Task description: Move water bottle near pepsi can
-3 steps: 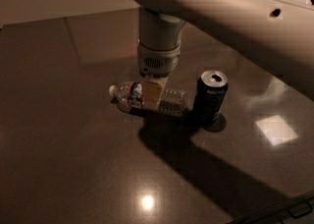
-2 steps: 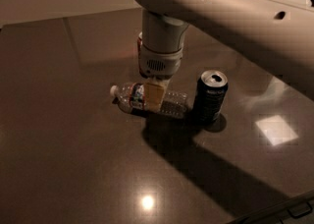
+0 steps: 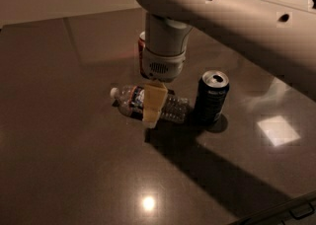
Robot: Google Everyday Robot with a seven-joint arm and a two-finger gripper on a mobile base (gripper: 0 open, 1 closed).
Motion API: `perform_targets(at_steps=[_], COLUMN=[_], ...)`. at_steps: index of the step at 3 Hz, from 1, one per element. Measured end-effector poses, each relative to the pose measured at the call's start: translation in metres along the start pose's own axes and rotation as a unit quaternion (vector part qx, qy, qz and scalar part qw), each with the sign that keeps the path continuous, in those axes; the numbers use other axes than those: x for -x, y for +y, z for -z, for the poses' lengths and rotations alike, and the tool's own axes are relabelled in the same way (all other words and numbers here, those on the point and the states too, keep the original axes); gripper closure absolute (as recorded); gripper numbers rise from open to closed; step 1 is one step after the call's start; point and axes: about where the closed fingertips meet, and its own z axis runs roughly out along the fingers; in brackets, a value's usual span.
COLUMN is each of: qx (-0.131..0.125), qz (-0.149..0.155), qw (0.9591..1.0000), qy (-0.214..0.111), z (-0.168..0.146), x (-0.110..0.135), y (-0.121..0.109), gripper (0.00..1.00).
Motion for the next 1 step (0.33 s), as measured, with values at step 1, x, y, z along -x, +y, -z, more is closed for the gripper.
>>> perform_targets(at_steps=[1], qx=[0.0], qz=[0.0], qw=[1.0], qy=[0.0], z=[0.0], x=[0.0], y=[0.0], gripper=[0.0])
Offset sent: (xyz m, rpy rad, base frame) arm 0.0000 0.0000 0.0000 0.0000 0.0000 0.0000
